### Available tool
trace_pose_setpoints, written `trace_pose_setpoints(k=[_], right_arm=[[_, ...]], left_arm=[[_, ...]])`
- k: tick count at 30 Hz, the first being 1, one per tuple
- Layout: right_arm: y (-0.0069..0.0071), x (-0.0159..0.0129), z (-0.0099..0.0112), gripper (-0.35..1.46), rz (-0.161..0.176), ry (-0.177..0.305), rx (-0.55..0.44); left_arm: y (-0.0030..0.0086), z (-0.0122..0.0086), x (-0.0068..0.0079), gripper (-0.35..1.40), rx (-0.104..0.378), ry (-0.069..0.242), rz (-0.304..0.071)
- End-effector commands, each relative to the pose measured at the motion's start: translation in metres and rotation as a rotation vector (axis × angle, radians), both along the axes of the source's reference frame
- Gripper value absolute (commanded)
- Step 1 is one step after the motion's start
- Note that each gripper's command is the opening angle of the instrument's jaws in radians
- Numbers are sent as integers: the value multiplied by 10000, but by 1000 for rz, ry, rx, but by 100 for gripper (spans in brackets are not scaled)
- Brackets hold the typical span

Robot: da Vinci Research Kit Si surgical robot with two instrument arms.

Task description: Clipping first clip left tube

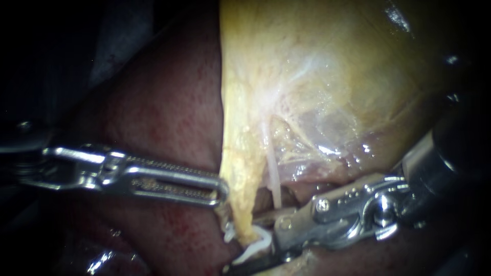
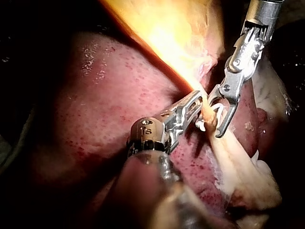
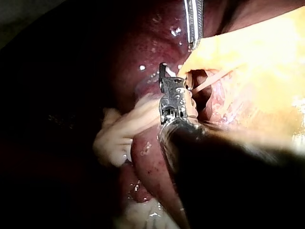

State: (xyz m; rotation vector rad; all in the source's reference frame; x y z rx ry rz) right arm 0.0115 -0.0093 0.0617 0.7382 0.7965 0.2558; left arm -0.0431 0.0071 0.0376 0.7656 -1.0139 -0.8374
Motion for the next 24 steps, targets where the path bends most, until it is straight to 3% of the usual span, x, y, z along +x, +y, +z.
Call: trace_pose_setpoints(k=[1,6,12,24], right_arm=[[2,0,-1,10,5,-3,6],[12,-1,2,-12,11,-9,18],[25,-3,4,-20,14,-14,34],[25,-4,5,-23,15,-16,38]], left_arm=[[0,0,0,-35,0,0,0],[0,0,0,-35,0,0,0],[0,0,-1,-35,0,0,-1],[0,0,-1,-35,0,1,-1]])
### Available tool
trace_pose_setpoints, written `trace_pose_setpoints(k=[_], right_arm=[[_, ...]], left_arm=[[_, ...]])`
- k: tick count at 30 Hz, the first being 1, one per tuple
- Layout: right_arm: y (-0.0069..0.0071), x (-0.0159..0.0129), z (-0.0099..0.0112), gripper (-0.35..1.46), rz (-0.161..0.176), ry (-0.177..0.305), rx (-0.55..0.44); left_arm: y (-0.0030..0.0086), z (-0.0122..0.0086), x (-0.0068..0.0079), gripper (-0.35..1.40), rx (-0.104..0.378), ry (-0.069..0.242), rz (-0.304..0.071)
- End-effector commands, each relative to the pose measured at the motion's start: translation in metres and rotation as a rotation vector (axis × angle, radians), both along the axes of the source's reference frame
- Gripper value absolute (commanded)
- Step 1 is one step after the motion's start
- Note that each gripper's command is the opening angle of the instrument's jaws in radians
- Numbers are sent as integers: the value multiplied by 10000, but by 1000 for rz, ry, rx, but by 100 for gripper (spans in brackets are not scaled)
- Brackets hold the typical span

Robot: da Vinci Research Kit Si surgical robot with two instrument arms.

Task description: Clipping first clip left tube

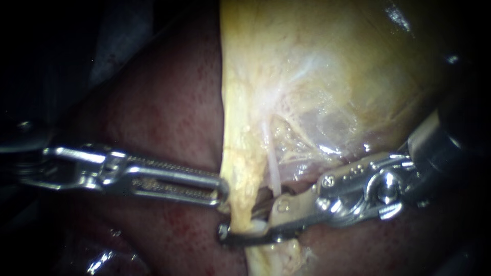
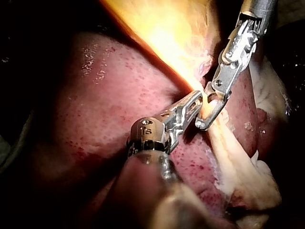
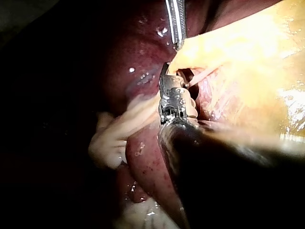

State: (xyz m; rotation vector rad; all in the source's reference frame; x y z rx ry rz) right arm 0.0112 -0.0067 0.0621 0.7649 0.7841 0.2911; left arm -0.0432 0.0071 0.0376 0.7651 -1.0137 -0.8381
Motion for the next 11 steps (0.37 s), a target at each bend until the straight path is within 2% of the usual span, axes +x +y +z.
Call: trace_pose_setpoints(k=[1,11], right_arm=[[-1,0,0,-23,-1,0,0],[-3,-1,0,-22,-1,-1,3]], left_arm=[[0,0,0,-35,0,0,0],[0,1,-2,-35,-1,1,-1]])
